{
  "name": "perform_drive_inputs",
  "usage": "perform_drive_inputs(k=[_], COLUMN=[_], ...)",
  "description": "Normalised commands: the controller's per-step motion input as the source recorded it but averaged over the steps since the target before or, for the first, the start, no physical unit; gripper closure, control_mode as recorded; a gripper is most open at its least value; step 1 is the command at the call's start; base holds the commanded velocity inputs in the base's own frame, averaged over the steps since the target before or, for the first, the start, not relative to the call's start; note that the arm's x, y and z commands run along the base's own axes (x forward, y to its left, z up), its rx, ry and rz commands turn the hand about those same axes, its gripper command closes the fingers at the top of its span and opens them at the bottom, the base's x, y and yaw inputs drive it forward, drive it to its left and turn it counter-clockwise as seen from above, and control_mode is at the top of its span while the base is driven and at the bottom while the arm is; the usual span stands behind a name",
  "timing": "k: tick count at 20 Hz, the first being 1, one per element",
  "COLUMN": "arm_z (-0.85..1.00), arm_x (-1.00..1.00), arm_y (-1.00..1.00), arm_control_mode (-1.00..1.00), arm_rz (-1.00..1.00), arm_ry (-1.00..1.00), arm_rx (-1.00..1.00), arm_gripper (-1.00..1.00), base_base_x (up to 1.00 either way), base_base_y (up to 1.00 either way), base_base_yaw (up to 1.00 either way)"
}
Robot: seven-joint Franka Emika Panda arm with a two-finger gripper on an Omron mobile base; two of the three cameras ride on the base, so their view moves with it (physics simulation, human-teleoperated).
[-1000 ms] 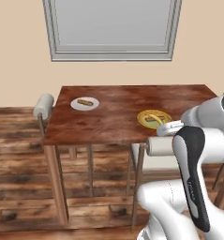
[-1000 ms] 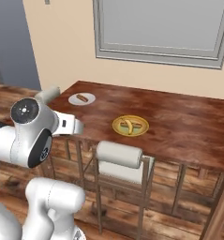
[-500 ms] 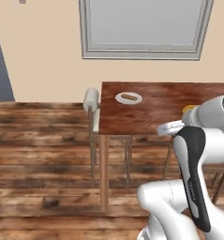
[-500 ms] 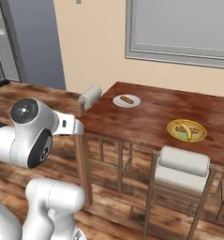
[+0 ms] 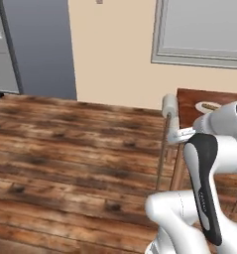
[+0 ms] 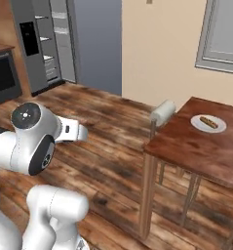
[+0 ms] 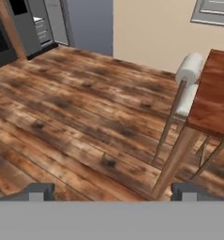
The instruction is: Pick up the banana and tangerine from the fridge and place one fruit on each plate on the dining counter.
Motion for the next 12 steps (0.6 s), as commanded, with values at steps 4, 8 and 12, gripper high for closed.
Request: perform_drive_inputs(k=[4, 8, 12], arm_z=[0.00, 0.00, 0.00], arm_x=[0.00, 0.00, 0.00], arm_y=[0.00, 0.00, 0.00], arm_control_mode=[1.00, 1.00, 1.00], arm_rz=[0.00, 0.00, 0.00], arm_ry=[0.00, 0.00, 0.00], arm_rx=[0.00, 0.00, 0.00], arm_gripper=[-1.00, -1.00, -1.00], base_base_x=[0.27, 0.52, 0.82], base_base_y=[0.80, 0.63, 0.35], base_base_yaw=[0.41, 0.37, 0.35])
